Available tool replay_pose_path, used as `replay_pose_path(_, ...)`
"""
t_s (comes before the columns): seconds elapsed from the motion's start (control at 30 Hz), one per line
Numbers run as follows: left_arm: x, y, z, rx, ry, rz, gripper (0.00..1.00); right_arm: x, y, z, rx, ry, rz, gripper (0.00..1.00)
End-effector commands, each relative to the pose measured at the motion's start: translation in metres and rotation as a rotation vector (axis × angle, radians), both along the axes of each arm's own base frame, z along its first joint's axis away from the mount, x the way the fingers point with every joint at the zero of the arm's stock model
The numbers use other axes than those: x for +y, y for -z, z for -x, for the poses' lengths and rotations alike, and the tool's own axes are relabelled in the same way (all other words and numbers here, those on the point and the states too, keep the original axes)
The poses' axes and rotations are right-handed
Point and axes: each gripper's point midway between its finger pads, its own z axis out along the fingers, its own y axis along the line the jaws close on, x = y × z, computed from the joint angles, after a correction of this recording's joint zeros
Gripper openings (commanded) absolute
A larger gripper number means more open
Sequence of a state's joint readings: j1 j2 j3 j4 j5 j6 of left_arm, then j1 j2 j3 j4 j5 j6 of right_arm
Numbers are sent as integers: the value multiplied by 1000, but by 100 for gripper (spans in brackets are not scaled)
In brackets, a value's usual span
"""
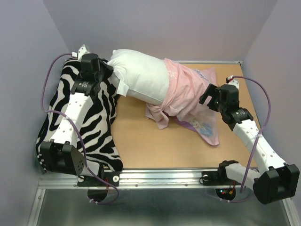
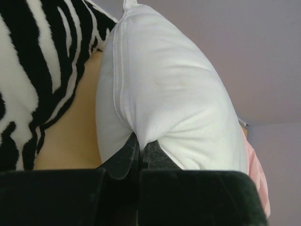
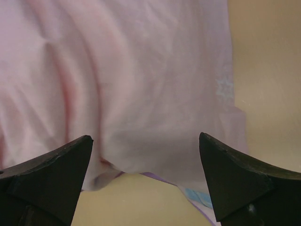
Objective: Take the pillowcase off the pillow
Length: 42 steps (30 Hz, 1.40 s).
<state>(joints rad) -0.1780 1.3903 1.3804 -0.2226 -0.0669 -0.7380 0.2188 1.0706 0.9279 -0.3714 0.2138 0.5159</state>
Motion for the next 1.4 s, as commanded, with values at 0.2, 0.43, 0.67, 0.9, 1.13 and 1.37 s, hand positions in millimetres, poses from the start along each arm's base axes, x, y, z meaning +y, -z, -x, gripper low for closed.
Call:
replay_pose_path(0.2,53,-64,-17,-171,-126,-41,0,29,35,9,58,-161,-181,100)
replay_pose_path(0.43,46,-72,-18,-192,-90,-20,0,53,50,-4,21,-234,-296,100)
replay_pose_path(0.67,43,-108,-17,-260,-64,-24,0,31,58,-6,27,-135,-280,2)
replay_pose_path(0.9,60,-175,-10,-358,-116,-67,0,-36,93,-3,134,30,-307,0)
replay_pose_path(1.13,70,-230,1,-449,-110,-53,0,-108,110,-3,160,277,-318,0)
replay_pose_path(1.37,69,-270,12,-523,-72,-40,0,-147,123,-3,180,459,-320,1)
